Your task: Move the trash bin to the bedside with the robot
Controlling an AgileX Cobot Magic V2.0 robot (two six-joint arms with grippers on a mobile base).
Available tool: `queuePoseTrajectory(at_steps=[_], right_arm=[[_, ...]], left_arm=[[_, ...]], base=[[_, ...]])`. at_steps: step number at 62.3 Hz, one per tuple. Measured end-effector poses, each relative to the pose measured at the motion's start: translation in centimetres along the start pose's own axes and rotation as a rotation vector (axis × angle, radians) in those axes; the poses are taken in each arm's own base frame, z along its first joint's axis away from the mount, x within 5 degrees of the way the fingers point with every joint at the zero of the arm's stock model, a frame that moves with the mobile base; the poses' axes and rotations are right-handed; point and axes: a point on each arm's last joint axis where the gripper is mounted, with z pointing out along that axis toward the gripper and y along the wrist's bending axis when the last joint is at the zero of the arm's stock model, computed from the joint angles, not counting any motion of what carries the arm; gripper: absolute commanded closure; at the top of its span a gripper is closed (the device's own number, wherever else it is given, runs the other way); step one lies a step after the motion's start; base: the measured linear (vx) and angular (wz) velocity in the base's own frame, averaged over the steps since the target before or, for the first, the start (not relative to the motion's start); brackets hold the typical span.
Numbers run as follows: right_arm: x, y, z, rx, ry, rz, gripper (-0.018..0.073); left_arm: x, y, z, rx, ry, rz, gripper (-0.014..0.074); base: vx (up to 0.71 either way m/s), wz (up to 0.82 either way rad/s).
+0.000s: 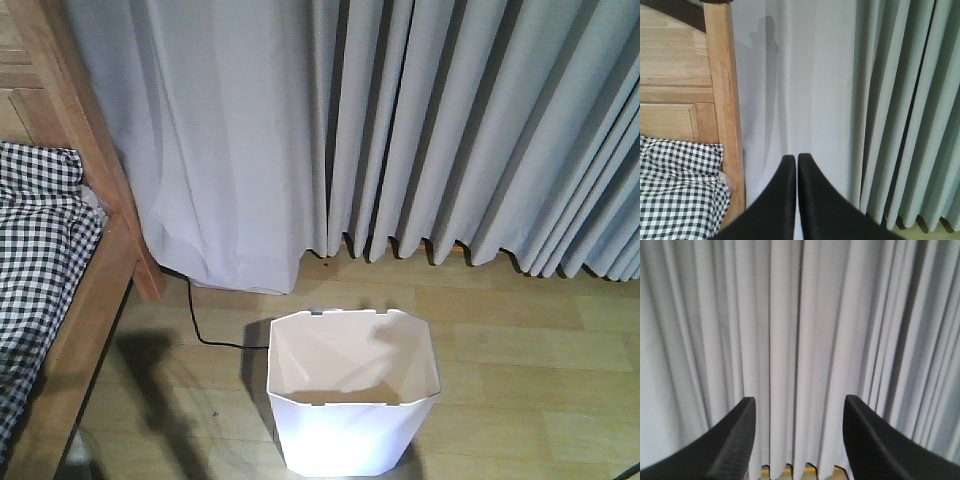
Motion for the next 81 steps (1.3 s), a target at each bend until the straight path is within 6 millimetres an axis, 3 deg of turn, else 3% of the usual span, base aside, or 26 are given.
queuePoseTrajectory(at_steps=[6,12,14,60,70,81], right_arm=[[0.1,0.0,0.0,0.005,-0.002,0.001,0.0299],[0.1,-0.1,0.0,0.006,-0.006,0.012,0.054],[0.1,-0.1,0.0,0.006,-0.006,0.023,0.0577],[0.2,0.0,-0.1,0.005,-0.017,0.085,0.057],[2.0,0.4,-1.0,-0.048,-0.077,0.04,0.057],[5.6,1.0,-1.7,-0.139,-0.067,0.026,0.057]], left_arm=[[0.0,0.0,0.0,0.0,0.0,0.0,0.0602],[0.0,0.0,0.0,0.0,0.0,0.0,0.0602],[0.0,0.0,0.0,0.0,0.0,0.0,0.0602],[0.0,0.0,0.0,0.0,0.0,0.0,0.0602],[0.0,0.0,0.0,0.0,0.0,0.0,0.0602],[0.0,0.0,0.0,0.0,0.0,0.0,0.0602]], base=[[0.0,0.0],[0.0,0.0],[0.0,0.0],[0.0,0.0],[0.0,0.0],[0.0,0.0]])
